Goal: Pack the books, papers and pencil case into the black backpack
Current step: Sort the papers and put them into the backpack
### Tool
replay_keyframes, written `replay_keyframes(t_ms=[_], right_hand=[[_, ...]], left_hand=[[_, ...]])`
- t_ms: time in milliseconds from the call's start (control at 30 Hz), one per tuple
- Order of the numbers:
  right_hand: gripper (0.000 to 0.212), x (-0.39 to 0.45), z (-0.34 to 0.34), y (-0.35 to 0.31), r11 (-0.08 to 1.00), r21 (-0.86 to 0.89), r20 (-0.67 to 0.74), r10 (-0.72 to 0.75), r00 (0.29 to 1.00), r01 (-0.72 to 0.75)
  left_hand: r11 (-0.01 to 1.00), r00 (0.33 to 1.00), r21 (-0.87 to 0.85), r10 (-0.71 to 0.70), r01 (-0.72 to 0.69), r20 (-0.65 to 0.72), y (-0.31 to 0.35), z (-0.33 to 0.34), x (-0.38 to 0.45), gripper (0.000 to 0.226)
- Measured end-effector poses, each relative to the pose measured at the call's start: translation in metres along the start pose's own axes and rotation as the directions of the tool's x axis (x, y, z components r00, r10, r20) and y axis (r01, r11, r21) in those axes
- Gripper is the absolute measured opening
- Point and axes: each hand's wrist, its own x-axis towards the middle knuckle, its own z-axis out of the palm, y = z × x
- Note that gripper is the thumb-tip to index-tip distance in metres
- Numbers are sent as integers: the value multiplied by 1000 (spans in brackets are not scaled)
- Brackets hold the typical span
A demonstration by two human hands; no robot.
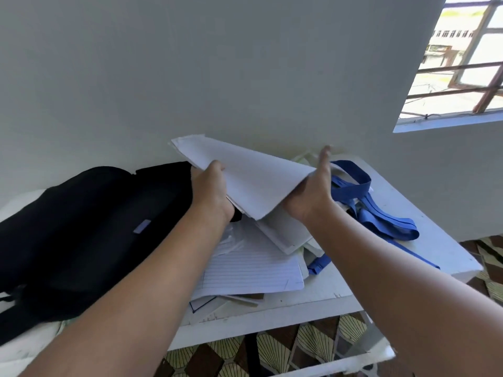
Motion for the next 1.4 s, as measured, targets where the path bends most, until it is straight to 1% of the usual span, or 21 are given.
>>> replay_keyframes(t_ms=[100, 167, 267, 333, 367, 433, 500, 567, 633, 700, 767, 833, 867, 933, 967, 1033, 1133, 1233, 1300, 1367, 1400], right_hand=[[29, 3, -1, -2, 973, -229, -128, 9, 992, -39], [15, 4, -7, -4, 964, -267, -98, -24, 995, -3], [34, 3, -12, -19, 975, -182, 25, -126, 992, 128], [44, 0, -11, -30, 970, -166, 89, -165, 982, 178], [44, -2, -10, -36, 962, -186, 123, -178, 976, 199], [44, -6, -12, -48, 941, -246, 204, -183, 962, 231], [46, -9, -16, -57, 916, -324, 270, -150, 951, 236], [46, -10, -17, -62, 887, -392, 306, -124, 944, 244], [47, -9, -17, -63, 870, -410, 328, -138, 934, 273], [46, -7, -16, -64, 866, -393, 342, -173, 924, 308], [46, -6, -16, -69, 862, -385, 352, -192, 916, 329], [49, -6, -17, -75, 863, -386, 360, -184, 914, 326], [50, -6, -18, -77, 866, -382, 364, -179, 914, 322], [49, -4, -19, -79, 861, -390, 363, -182, 914, 326], [46, -3, -19, -80, 853, -397, 361, -195, 912, 340], [41, 1, -19, -82, 819, -420, 352, -249, 902, 390], [39, 4, -16, -88, 751, -464, 319, -354, 879, 471], [39, 7, -12, -97, 686, -444, 346, -463, 816, 577], [37, 8, -12, -100, 637, -452, 341, -523, 781, 624], [34, 9, -18, -95, 580, -523, 321, -545, 775, 625], [31, 9, -25, -89, 545, -591, 309, -527, 792, 594]], left_hand=[[993, 995, 118, 5, -17, 100, -6, -3, -7, 35], [981, 997, 191, -58, 48, 52, 2, -11, -1, 26], [978, 995, 187, -87, 95, -52, 22, -29, 19, 13], [943, 996, 327, -49, 69, -68, 35, -33, 28, 45], [913, 999, 407, 15, 5, -46, 41, -33, 32, 62], [852, 992, 508, 108, -129, 71, 54, -22, 33, 75], [830, 970, 530, 47, -171, 240, 66, -8, 36, 59], [832, 904, 528, -83, -169, 419, 68, -1, 37, 40], [838, 846, 507, -112, -202, 522, 59, 3, 40, 39], [878, 847, 423, -40, -224, 531, 52, 6, 39, 49], [905, 850, 363, -2, -222, 526, 49, 9, 45, 72], [939, 856, 317, -52, -134, 515, 48, 8, 50, 98], [949, 854, 307, -97, -77, 511, 48, 7, 53, 99], [939, 831, 343, -188, -4, 523, 46, 6, 51, 73], [929, 821, 370, -202, -12, 535, 45, 7, 47, 58], [921, 839, 373, -112, -114, 532, 42, 14, 44, 43], [883, 873, 322, 171, -341, 457, 40, 27, 42, 39], [809, 819, 303, 336, -504, 465, 35, 39, 35, 28], [799, 795, 278, 363, -534, 486, 24, 44, 33, 28], [848, 834, 278, 290, -451, 470, 3, 41, 35, 38], [873, 866, 298, 232, -386, 444, -10, 36, 39, 45]])
